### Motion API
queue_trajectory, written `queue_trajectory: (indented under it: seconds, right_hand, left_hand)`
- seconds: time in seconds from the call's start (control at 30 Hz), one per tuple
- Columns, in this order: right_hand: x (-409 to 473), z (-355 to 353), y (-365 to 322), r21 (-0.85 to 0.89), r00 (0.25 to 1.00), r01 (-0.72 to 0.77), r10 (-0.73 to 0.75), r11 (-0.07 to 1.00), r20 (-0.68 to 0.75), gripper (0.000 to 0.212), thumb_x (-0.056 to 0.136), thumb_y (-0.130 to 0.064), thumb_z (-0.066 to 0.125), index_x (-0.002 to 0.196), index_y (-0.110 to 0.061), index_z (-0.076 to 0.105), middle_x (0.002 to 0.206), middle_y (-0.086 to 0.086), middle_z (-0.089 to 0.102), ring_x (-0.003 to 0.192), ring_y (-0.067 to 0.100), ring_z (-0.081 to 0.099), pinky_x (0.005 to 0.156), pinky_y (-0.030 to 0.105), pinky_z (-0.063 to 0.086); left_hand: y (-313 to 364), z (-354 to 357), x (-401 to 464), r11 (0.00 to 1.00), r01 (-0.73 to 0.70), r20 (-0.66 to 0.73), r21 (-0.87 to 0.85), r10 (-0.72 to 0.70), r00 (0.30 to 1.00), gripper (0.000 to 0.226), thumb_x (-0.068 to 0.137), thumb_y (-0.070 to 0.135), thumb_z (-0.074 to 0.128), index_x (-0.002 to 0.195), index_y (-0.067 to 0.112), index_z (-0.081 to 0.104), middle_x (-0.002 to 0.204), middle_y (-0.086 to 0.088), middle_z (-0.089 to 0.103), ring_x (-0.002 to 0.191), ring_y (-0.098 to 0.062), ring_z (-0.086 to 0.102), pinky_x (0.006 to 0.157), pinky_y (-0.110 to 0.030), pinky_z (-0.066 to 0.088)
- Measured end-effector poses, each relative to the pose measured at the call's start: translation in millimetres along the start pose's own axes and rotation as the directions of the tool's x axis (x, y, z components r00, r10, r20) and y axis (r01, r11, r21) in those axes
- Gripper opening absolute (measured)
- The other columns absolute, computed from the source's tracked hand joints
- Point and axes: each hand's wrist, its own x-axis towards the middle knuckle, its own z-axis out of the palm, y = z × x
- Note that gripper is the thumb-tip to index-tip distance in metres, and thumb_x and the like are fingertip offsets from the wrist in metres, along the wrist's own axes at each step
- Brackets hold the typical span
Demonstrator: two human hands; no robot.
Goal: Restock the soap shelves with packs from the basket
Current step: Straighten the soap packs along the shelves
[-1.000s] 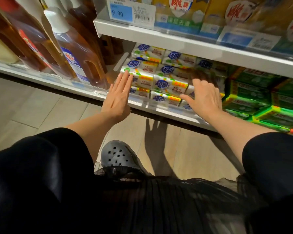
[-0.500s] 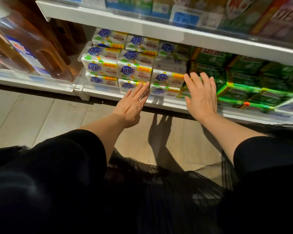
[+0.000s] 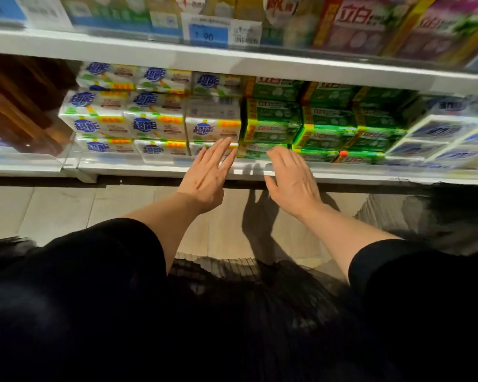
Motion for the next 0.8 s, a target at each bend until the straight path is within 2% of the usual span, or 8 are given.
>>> queue_trajectory:
  seconds: [0.1, 0.23, 0.3, 0.4, 0.53, 0.67, 0.7, 0.8]
  right_hand:
    - [-17.2, 0.2, 28.7, -0.023, 0.994, -0.107, 0.107, 0.994, 0.012, 0.043, 0.09, -0.014, 0.057, 0.13, -0.004, 0.048, 0.133, 0.013, 0.048, 0.123, 0.032, 0.044, 0.107, 0.038, 0.032]
    - [-23.4, -6.7, 51.0, 0.025, 0.953, -0.3, 0.3, 0.954, -0.031, 0.067, 0.091, -0.015, 0.057, 0.149, -0.009, 0.024, 0.157, 0.009, 0.022, 0.142, 0.027, 0.023, 0.115, 0.039, 0.023]
    - [-20.9, -8.1, 55.6, 0.035, 0.945, -0.321, 0.322, 0.947, -0.048, 0.077, 0.091, -0.016, 0.058, 0.153, -0.011, 0.013, 0.161, 0.006, 0.01, 0.147, 0.024, 0.011, 0.119, 0.037, 0.016]
    - [-18.1, -5.0, 60.9, 0.035, 0.953, -0.298, 0.3, 0.954, -0.05, 0.083, 0.09, -0.017, 0.06, 0.154, -0.011, 0.007, 0.162, 0.005, 0.002, 0.149, 0.022, 0.002, 0.121, 0.035, 0.01]
    - [-22.8, 1.9, 64.2, 0.075, 0.928, -0.367, 0.371, 0.927, -0.032, 0.082, 0.09, -0.017, 0.06, 0.154, -0.013, 0.009, 0.162, 0.008, 0.001, 0.148, 0.026, 0.007, 0.118, 0.037, 0.017]
    - [-30.1, 9.2, 75.0, 0.107, 0.893, -0.447, 0.45, 0.888, 0.003, 0.08, 0.09, -0.021, 0.062, 0.153, -0.011, 0.012, 0.161, 0.008, 0.006, 0.147, 0.027, 0.012, 0.116, 0.036, 0.02]
    - [-32.3, 10.8, 78.2, 0.115, 0.887, -0.459, 0.461, 0.881, 0.009, 0.08, 0.09, -0.022, 0.062, 0.153, -0.011, 0.013, 0.161, 0.008, 0.007, 0.146, 0.026, 0.014, 0.116, 0.035, 0.021]
    - [-37.9, 15.3, 85.3, 0.148, 0.879, -0.474, 0.477, 0.868, 0.02, 0.082, 0.089, -0.02, 0.062, 0.153, -0.012, 0.012, 0.161, 0.006, 0.008, 0.146, 0.025, 0.016, 0.115, 0.034, 0.021]
  left_hand:
    - [22.3, 0.2, 9.2, 0.998, -0.025, -0.019, -0.055, 0.024, 1.0, 0.085, 0.088, 0.007, 0.051, 0.155, 0.015, -0.002, 0.162, -0.005, -0.011, 0.149, -0.023, -0.008, 0.12, -0.035, -0.001]
    - [42.6, 7.1, 16.5, 0.997, -0.033, -0.053, -0.063, 0.03, 0.998, 0.085, 0.087, 0.007, 0.049, 0.154, 0.012, -0.002, 0.161, -0.007, -0.013, 0.149, -0.024, -0.008, 0.122, -0.038, 0.005]
    - [46.0, 12.7, 18.0, 0.999, 0.004, -0.048, -0.045, -0.006, 0.999, 0.086, 0.088, 0.006, 0.05, 0.154, 0.012, -0.004, 0.161, -0.008, -0.016, 0.149, -0.025, -0.01, 0.122, -0.039, 0.005]
    - [43.5, 16.4, 21.8, 0.999, 0.036, -0.05, -0.013, -0.036, 0.998, 0.089, 0.087, 0.006, 0.052, 0.154, 0.011, -0.006, 0.16, -0.007, -0.021, 0.148, -0.024, -0.014, 0.122, -0.041, 0.006]
    - [42.5, 19.7, 29.8, 0.998, 0.051, -0.071, 0.041, -0.048, 0.996, 0.091, 0.086, 0.008, 0.054, 0.154, 0.009, -0.005, 0.158, -0.005, -0.027, 0.148, -0.022, -0.016, 0.122, -0.041, 0.007]
    - [53.7, 28.0, 39.1, 0.994, 0.098, -0.057, 0.044, -0.096, 0.994, 0.092, 0.087, 0.017, 0.055, 0.152, 0.003, -0.008, 0.156, -0.011, -0.031, 0.147, -0.025, -0.018, 0.122, -0.044, 0.006]
    - [57.3, 29.0, 41.5, 0.992, 0.111, -0.037, 0.063, -0.109, 0.993, 0.09, 0.088, 0.019, 0.056, 0.152, 0.001, -0.005, 0.155, -0.012, -0.032, 0.147, -0.026, -0.018, 0.121, -0.046, 0.007]
    - [60.0, 35.2, 49.1, 0.986, 0.151, -0.048, 0.064, -0.149, 0.988, 0.071, 0.089, 0.018, 0.056, 0.148, -0.004, 0.022, 0.153, -0.013, -0.035, 0.147, -0.028, -0.019, 0.121, -0.05, 0.007]
